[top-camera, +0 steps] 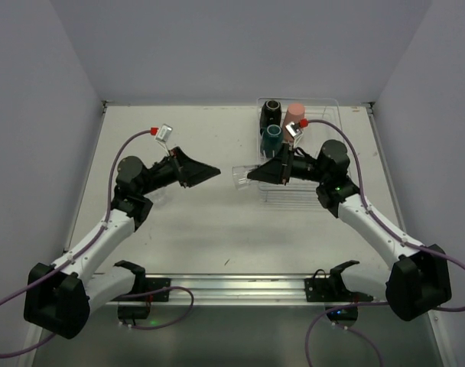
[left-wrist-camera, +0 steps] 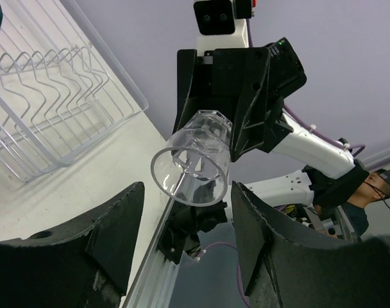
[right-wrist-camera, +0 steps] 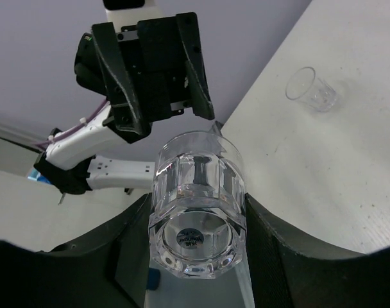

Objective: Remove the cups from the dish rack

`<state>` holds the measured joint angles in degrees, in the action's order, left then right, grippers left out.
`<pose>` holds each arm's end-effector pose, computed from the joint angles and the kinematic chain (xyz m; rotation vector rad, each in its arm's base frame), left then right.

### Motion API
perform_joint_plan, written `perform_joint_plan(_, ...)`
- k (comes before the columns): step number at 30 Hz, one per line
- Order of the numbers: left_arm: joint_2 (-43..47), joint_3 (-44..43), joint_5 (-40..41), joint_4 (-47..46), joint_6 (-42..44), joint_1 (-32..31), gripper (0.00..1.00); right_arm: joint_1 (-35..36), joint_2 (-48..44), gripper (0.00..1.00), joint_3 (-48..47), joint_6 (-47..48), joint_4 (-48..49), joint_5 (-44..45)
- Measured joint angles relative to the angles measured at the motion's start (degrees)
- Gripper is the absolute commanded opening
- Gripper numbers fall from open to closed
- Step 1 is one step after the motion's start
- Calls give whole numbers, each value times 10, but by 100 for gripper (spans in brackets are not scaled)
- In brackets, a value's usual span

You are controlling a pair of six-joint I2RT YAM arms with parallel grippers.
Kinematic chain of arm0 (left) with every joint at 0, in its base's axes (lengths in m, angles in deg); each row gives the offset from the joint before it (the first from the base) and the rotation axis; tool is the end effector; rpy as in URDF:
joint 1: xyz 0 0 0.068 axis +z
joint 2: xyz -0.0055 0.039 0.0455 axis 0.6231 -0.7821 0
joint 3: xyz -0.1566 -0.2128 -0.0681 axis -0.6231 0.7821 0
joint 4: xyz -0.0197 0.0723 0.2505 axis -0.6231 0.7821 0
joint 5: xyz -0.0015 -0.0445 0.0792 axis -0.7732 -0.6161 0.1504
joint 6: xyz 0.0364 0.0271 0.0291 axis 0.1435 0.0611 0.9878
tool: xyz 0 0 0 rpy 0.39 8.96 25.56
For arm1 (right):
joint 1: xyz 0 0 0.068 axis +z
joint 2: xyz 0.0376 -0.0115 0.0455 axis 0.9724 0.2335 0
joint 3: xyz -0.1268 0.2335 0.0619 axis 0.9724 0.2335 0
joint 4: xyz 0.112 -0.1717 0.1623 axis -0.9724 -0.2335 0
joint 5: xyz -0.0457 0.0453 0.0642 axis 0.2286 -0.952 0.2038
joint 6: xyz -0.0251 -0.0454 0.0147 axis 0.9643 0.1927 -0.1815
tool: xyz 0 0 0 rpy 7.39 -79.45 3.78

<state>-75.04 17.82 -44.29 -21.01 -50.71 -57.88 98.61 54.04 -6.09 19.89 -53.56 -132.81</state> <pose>0.2123 -0.1019 0.3165 0.1469 1.7136 -1.6935 0.2342 0.1261 0.3233 -0.3120 1.8609 1.7295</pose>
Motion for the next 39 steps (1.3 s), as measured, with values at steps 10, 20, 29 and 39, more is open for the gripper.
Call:
perform_joint_plan(10, -18, 0, 11, 4, -12, -22, 62, 27, 41, 0, -22, 5, 25, -15)
perform_joint_plan(20, -24, 0, 13, -9, -29, -29, 62, 59, 116, 0, -61, 9, 39, -12)
perform_joint_plan(29, -43, 0, 17, -27, -50, -30, 11, 73, 132, 22, -63, 10, 64, -10)
perform_joint_plan(39, -46, -3, 12, -15, -43, -29, 0, 76, 109, 90, -63, 73, -12, 21)
